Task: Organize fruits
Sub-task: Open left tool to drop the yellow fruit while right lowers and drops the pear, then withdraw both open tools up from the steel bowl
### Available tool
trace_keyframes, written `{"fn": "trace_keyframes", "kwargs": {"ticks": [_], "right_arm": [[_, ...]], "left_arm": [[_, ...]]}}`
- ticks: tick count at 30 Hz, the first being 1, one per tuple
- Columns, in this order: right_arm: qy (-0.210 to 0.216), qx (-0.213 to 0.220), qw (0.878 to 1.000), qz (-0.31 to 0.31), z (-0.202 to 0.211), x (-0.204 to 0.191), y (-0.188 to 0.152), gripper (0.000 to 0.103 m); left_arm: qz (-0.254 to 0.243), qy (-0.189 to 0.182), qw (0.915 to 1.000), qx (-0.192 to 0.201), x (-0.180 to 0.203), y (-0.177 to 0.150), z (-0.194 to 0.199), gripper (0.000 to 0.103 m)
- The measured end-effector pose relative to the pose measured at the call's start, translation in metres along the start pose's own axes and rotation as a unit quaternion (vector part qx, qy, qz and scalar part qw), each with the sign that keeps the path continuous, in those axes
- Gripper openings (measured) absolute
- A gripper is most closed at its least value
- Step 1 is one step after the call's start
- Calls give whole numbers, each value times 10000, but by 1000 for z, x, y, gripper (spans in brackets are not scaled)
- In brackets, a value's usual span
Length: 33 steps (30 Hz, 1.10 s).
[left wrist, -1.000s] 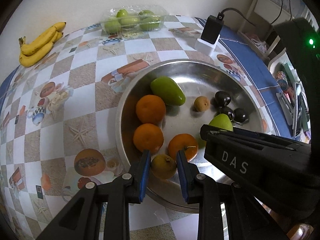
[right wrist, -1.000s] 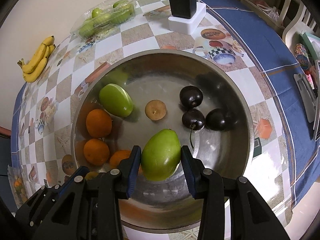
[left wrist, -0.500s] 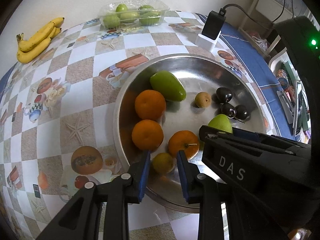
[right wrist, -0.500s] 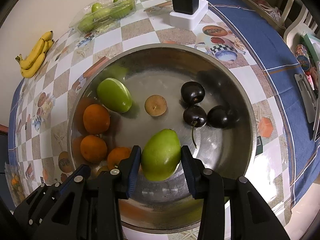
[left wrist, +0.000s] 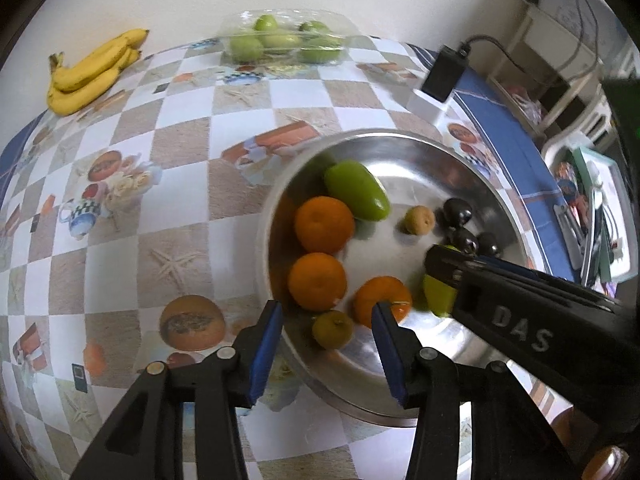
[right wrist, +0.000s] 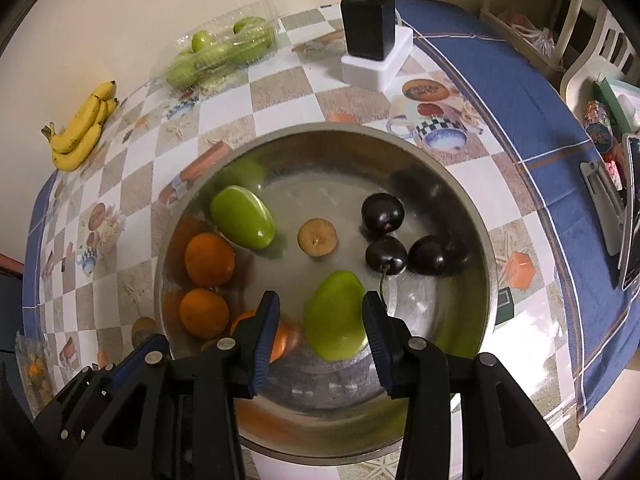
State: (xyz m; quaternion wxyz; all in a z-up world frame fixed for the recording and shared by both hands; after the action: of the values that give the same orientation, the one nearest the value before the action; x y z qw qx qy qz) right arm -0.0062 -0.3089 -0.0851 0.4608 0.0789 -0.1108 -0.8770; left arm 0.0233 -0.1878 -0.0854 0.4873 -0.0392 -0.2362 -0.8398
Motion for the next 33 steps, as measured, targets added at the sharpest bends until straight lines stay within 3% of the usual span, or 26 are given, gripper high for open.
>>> {"fn": "trace_keyframes", "kwargs": {"ticks": [5,9,11,15,17,22,25,29,33], "right_arm": [[50,62,10000,51,2,-6,3,44],[105,111,9998,123,5,-11,2,44],[103,146,9997,157,6,-14,2,50],[74,201,9992,332,7,-24,2,54],[97,222,9989,394,7,-28,2,56],[51,369,9976,582,9,-39,3,77],[58,443,9968,665,10,-45,3,80],[76,574,9954,761,11,-52,4,97],[53,657,9935,931,11,-61,2,99]], "left_arm": [[303,198,9992,192,-23,5,11,54],[540,602,9958,425,-50,12,22,60],[655,867,9927,530,-65,14,27,69],[799,1239,9871,629,-89,15,33,74],[896,1366,9843,663,-99,15,35,89],[1010,1679,9779,732,-118,14,41,100],[1009,1811,9754,755,-125,14,43,102],[952,1989,9718,831,-131,15,45,102],[927,2170,9677,882,-138,16,49,102]]}}
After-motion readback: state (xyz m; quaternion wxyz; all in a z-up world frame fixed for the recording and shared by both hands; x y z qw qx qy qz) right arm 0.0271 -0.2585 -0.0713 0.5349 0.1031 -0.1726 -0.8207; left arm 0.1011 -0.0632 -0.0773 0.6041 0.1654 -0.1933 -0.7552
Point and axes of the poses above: each gripper's, at about its wrist camera, not at the fingertips, and z roughly against the way its jaws point, x to its right, y to its top, the point moved 7 cm from there along -z, roughly the way its jaws point, and after that the axes turned 8 degrees about -y, right-handed, at the moved point
